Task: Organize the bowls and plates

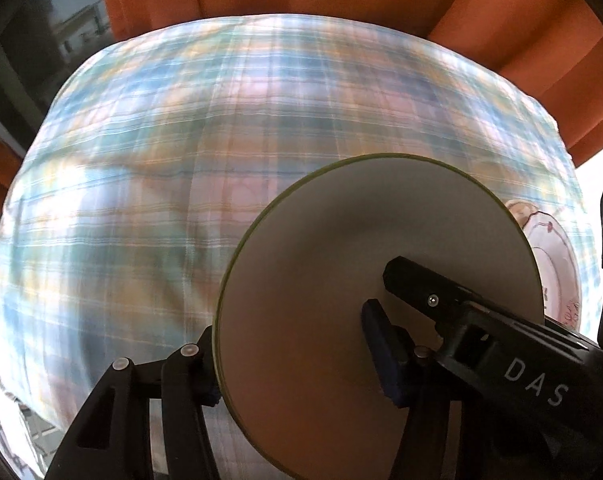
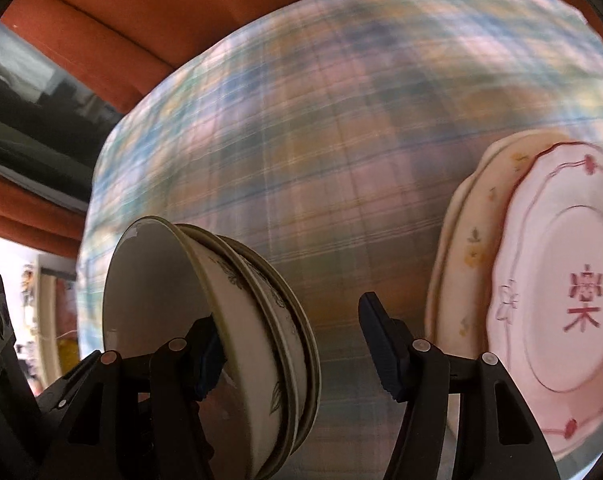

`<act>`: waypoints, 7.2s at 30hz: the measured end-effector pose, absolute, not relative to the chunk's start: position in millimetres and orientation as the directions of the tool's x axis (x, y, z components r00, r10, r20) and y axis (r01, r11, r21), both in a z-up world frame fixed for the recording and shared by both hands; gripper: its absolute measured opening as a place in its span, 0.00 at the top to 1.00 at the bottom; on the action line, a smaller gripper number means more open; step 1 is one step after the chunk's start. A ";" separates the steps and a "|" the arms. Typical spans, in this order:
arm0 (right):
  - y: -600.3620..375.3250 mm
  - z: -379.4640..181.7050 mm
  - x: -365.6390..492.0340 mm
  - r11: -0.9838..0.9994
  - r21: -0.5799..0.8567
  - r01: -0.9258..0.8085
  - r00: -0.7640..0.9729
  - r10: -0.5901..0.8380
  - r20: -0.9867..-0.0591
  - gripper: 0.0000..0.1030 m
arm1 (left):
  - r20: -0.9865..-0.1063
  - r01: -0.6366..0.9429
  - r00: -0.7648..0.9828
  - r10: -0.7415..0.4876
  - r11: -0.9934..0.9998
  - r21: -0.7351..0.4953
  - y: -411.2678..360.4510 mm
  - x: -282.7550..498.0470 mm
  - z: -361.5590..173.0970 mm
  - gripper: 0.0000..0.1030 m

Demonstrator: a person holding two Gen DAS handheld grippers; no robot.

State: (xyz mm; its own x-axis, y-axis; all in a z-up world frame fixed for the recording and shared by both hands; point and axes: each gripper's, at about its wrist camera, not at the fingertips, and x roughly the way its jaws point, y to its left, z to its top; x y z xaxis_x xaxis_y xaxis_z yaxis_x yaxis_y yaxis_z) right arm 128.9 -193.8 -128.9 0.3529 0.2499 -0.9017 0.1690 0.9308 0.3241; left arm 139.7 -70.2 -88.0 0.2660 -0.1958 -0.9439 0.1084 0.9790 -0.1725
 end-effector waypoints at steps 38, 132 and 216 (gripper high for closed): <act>-136.0 -74.0 94.5 0.931 0.245 0.271 0.425 0.113 -0.898 0.59 | -0.914 0.275 0.243 -0.325 0.927 -0.257 -30.6 125.9 -38.3 0.48; -395.1 -74.4 76.1 0.979 0.193 0.062 0.387 0.154 -0.909 0.36 | -0.913 0.121 0.362 -0.188 0.981 -0.154 -277.8 90.8 -38.8 0.27; -184.3 -58.5 -67.6 0.986 0.046 0.161 0.781 -0.099 -0.616 0.07 | -0.654 0.071 0.751 -0.092 0.996 -0.059 -14.3 -13.4 -24.1 0.00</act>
State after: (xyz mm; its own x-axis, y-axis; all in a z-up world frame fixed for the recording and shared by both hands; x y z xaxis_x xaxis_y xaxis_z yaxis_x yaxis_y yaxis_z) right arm -67.6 -184.3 -58.5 0.7812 -0.0986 -0.6164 0.1607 0.9859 0.0459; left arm -13.4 -14.3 -24.1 0.7507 -0.0917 -0.6542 0.0706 0.9958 -0.0586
